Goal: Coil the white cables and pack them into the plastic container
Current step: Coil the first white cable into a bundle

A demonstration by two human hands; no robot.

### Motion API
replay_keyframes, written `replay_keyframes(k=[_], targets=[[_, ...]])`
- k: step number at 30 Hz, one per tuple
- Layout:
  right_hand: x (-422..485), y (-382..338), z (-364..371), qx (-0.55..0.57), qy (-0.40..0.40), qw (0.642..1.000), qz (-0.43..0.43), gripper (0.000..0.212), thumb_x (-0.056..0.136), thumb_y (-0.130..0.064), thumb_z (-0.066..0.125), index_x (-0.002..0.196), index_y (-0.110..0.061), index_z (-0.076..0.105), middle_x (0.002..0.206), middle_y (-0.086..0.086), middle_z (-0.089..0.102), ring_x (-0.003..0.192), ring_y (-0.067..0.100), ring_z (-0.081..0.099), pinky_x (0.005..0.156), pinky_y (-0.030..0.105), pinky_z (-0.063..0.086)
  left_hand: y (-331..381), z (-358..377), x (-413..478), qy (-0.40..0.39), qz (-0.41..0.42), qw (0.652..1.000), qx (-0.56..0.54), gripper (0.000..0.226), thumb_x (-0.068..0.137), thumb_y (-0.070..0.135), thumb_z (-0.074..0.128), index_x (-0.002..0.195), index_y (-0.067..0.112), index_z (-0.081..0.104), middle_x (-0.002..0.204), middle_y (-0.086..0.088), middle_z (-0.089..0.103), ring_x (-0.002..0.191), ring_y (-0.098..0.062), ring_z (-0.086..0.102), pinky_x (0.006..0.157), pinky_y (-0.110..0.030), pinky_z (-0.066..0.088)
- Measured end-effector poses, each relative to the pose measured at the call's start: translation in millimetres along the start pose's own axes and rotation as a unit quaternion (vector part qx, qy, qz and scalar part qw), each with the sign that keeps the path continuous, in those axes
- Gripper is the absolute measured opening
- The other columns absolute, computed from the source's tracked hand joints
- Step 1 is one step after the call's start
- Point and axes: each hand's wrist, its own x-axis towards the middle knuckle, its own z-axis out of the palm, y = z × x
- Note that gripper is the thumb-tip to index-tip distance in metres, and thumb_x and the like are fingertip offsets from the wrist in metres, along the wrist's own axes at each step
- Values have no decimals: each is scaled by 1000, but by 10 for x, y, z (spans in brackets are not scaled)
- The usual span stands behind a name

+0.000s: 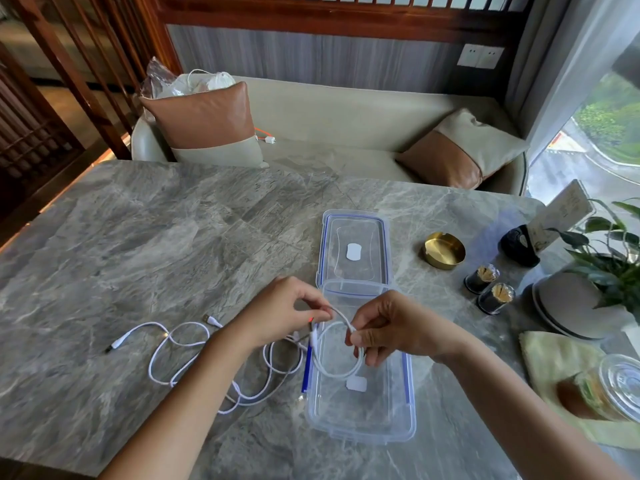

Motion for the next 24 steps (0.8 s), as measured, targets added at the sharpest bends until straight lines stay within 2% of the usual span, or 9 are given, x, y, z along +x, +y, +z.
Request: replay_keyframes(k=[2, 6, 10, 12, 14, 17, 20, 21, 24], targets=[[25, 37, -56, 8, 36, 999, -2, 20, 83, -7, 67, 90, 12, 65, 69, 14, 66, 52, 8, 65, 53, 19, 55, -82, -14, -111, 7, -14, 999, -32, 4, 77, 24, 74, 80, 27, 75, 79, 7, 75, 77, -3, 66, 81, -31, 51], [122, 92, -33, 9, 87, 996, -16, 12, 83, -6, 67, 83, 6, 68, 65, 12, 67, 51, 9, 65, 52, 20, 54, -98, 64, -292, -5, -61, 988, -140, 17, 78, 9, 72, 87, 22, 75, 75, 6, 70, 69, -2, 55, 67, -21, 45], [138, 151, 32, 27, 138, 989, -42, 7, 83, -5, 66, 79, 1, 68, 59, 4, 68, 51, 10, 65, 52, 22, 55, -30, 155, -361, -35, -92, 968, -232, 24, 77, 6, 73, 95, 22, 72, 69, 13, 68, 66, 2, 55, 64, -8, 43], [133, 160, 60, 37, 159, 985, -53, 7, 83, -4, 66, 78, 1, 68, 59, 5, 68, 51, 11, 65, 51, 21, 55, -11, 202, -372, 11, -97, 957, -272, 19, 78, 6, 71, 92, 18, 73, 73, 9, 72, 68, 2, 59, 65, -9, 46], [135, 141, 92, 49, 178, 981, -63, 10, 84, -4, 66, 80, 5, 67, 62, 10, 67, 51, 11, 65, 51, 21, 54, 10, 261, -369, 83, -110, 946, -295, 14, 80, 5, 68, 85, 17, 74, 66, 10, 73, 61, 3, 60, 58, -9, 46], [144, 116, 141, 104, 201, 971, -76, 10, 85, -3, 64, 79, 4, 67, 63, 12, 66, 51, 11, 65, 54, 22, 55, 32, 349, -353, 168, -119, 930, -305, 18, 82, 11, 67, 77, 26, 75, 57, 10, 67, 52, -2, 56, 54, -11, 43], [151, 119, 195, 169, 210, 958, -94, 10, 85, -4, 63, 77, 0, 67, 56, 5, 67, 51, 9, 63, 56, 22, 56, 58, 376, -343, 196, -138, 900, -365, 9, 71, 30, 69, 72, 26, 77, 52, 7, 59, 48, -7, 53, 53, -14, 47], [150, 120, 210, 191, 208, 954, -97, 9, 84, -4, 64, 76, -1, 68, 55, 3, 66, 50, 8, 63, 56, 22, 56, 66, 385, -343, 198, -144, 886, -393, 16, 66, 35, 69, 73, 24, 77, 53, 7, 58, 49, -6, 52, 53, -15, 49], [150, 112, 253, 244, 191, 945, -102, 7, 82, -8, 65, 78, -5, 70, 56, 1, 68, 52, 8, 63, 58, 22, 56, 89, 406, -324, 208, -153, 857, -447, 20, 64, 35, 67, 71, 19, 77, 58, 7, 64, 51, -2, 54, 52, -15, 51]])
